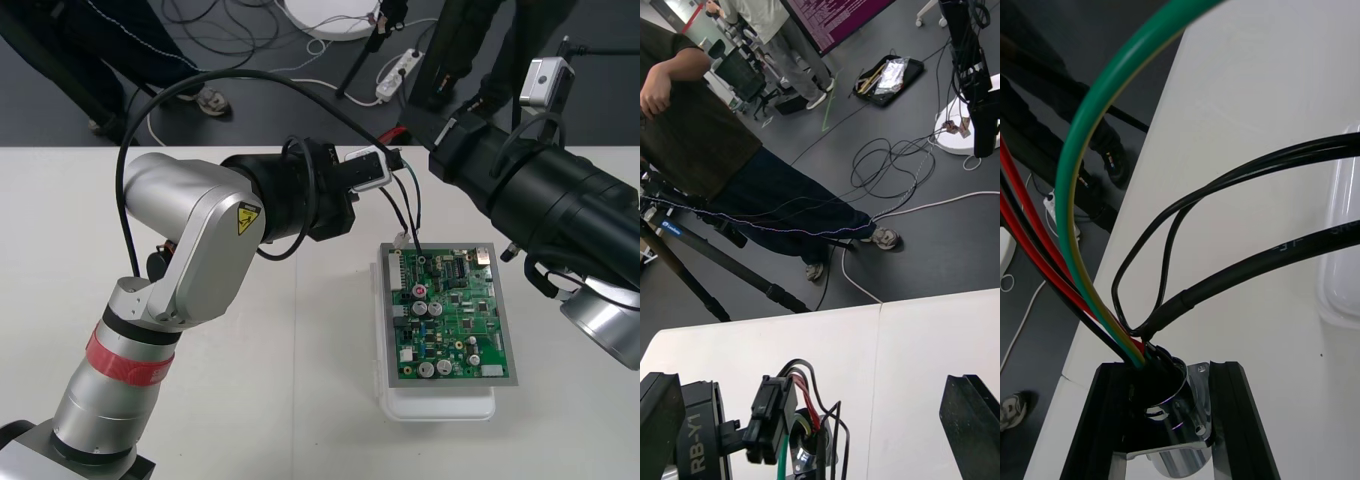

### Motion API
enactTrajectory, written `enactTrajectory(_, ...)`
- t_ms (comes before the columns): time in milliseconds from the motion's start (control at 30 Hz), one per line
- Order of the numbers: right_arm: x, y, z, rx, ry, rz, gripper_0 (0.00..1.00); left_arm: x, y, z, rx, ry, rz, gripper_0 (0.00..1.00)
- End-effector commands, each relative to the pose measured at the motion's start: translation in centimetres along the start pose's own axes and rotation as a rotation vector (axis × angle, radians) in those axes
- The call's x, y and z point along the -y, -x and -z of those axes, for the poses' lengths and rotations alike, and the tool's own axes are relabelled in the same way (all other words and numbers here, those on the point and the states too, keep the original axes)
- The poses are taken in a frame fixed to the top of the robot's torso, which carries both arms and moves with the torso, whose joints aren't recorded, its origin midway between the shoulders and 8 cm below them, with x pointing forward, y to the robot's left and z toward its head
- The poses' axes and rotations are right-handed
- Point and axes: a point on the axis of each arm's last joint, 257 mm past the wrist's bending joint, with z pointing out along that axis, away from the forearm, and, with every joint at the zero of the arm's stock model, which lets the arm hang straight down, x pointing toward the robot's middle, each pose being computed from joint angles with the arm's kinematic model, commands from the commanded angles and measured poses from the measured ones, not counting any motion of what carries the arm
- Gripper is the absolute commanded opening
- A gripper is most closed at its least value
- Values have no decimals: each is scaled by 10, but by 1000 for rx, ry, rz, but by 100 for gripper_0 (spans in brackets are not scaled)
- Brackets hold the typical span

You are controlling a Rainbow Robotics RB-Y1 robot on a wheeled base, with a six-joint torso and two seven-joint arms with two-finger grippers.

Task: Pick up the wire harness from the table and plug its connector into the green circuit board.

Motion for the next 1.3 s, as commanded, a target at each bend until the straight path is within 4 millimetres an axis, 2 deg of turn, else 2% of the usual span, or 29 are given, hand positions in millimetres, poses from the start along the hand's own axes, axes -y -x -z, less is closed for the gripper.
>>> enactTrajectory(33, -4, 4, -3, 24, 5, 22, 100, -6, 24, 7, 52, 26, 80, 0)
enactTrajectory(767, -9, 1, -5, 43, 13, 11, 100, -6, 25, 7, 56, 28, 97, 0)
enactTrajectory(1300, 7, -10, 1, 7, -18, 39, 100, -5, 29, 7, 63, 27, 114, 0)
